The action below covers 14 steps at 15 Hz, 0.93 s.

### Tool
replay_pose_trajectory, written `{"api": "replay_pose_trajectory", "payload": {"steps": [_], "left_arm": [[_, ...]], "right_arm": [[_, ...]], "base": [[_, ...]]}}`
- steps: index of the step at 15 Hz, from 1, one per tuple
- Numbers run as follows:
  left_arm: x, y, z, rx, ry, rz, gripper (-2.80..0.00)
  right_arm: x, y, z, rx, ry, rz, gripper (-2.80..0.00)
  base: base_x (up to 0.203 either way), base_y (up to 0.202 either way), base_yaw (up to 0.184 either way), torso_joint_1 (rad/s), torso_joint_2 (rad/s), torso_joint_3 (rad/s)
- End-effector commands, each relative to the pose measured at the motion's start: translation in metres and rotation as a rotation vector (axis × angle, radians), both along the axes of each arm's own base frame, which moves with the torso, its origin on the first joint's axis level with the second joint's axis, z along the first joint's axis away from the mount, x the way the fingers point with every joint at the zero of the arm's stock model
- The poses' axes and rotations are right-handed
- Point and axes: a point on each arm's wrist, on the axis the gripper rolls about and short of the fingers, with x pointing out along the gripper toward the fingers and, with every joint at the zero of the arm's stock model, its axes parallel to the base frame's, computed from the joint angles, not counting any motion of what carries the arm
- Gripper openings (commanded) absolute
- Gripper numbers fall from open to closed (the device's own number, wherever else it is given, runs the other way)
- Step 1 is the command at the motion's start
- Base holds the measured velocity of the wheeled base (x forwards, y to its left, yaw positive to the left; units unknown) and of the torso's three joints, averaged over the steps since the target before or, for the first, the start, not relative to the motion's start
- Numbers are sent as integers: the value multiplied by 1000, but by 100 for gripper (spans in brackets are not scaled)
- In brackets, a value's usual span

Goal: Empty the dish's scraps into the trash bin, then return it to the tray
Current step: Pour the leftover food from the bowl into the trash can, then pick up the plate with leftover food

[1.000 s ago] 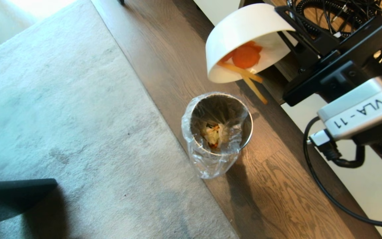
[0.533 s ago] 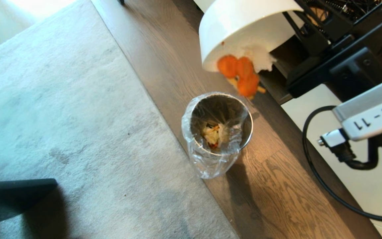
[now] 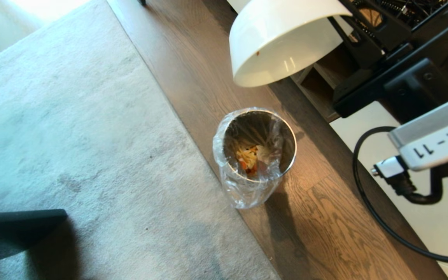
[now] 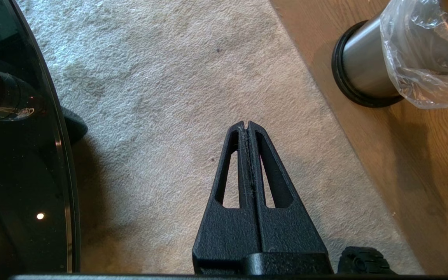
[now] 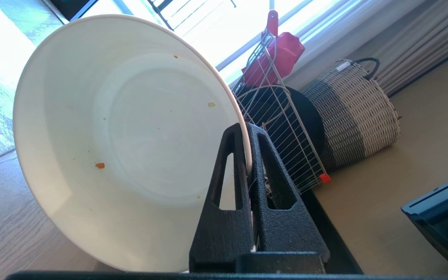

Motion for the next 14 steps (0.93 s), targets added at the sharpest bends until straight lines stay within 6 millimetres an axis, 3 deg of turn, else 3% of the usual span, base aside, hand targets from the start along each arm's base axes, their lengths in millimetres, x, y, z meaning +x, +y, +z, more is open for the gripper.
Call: {"api": "replay_pose_trajectory", "payload": {"steps": [1, 7, 14], "left_arm": [[0, 0, 0, -1, -1, 0, -280], [0, 0, 0, -1, -1, 0, -280], [0, 0, 0, -1, -1, 0, -280]], "right_arm": [[-2, -1, 2, 26, -38, -3, -280], [-1, -2, 3, 52, 4, -4, -280], [4, -12, -2, 374, 484, -37, -280]], "base": [[0, 0, 0, 0, 0, 0], [0, 0, 0, 0, 0, 0], [0, 0, 0, 0, 0, 0]]}}
